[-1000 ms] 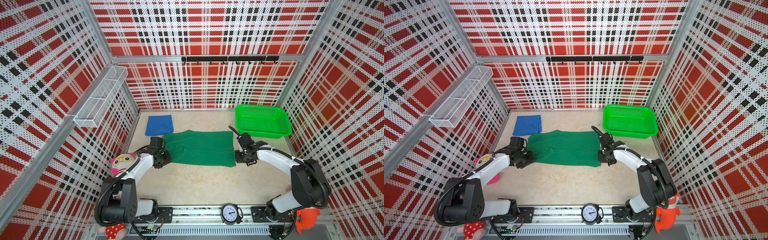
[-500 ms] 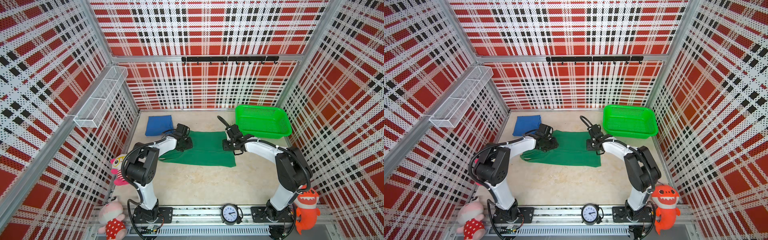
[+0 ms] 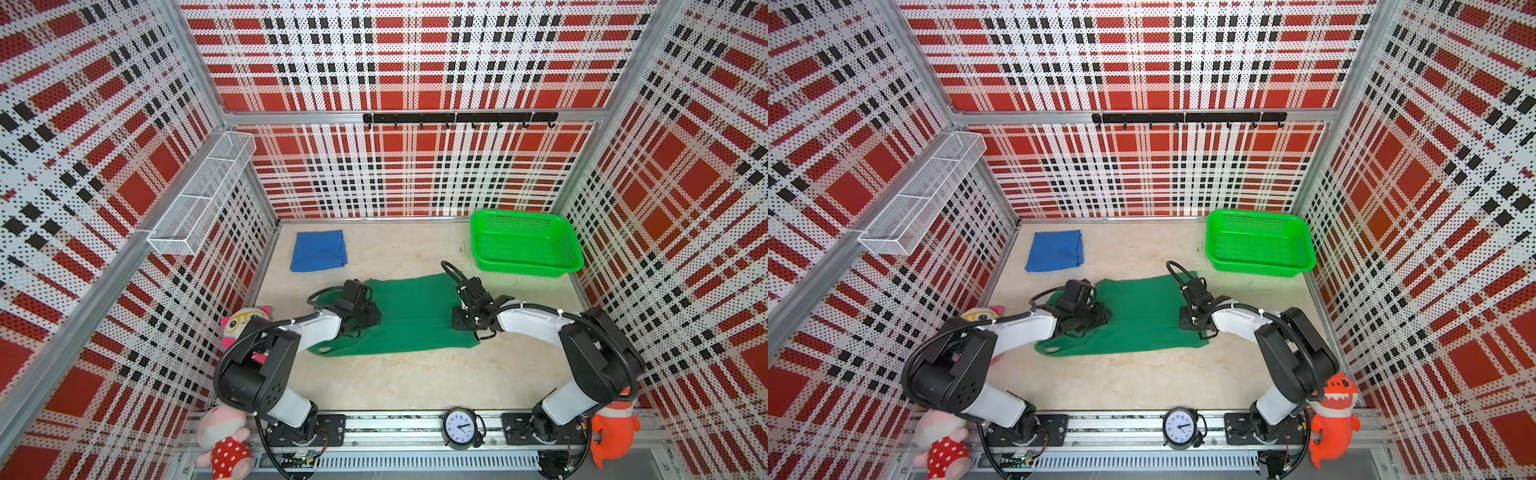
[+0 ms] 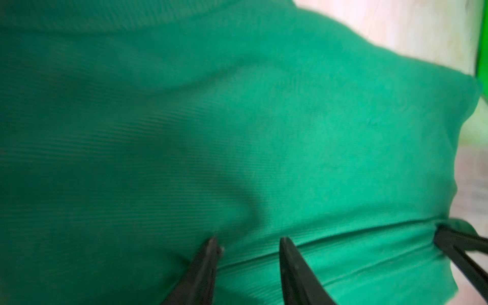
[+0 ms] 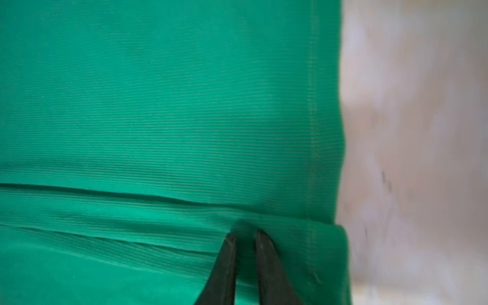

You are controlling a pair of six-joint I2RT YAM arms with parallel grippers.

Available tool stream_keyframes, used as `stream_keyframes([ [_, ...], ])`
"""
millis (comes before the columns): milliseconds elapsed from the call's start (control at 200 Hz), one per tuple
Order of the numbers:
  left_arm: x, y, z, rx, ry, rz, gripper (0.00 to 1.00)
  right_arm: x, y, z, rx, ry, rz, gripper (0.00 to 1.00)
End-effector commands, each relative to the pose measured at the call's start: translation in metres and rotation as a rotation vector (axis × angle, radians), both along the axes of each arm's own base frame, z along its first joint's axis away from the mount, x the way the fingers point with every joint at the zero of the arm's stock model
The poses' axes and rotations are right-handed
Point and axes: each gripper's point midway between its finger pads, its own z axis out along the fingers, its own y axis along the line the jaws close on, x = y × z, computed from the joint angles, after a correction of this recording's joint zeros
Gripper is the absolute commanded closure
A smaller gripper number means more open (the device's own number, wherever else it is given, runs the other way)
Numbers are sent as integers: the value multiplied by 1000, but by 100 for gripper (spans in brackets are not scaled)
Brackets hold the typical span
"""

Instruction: Fold and stack the tank tops

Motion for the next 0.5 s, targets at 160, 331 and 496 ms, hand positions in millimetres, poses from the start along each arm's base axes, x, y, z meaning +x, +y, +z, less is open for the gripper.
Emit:
stream_keyframes([
  [160, 22, 34, 58, 141, -21, 28, 52, 24, -15, 71, -25, -77, 125, 69],
  [331, 78, 41, 76, 325, -125, -100, 52, 77, -22, 87, -51, -130, 197, 71],
  [496, 101, 32, 46, 372, -107, -154, 52, 103, -11, 94, -44, -161, 231, 71],
])
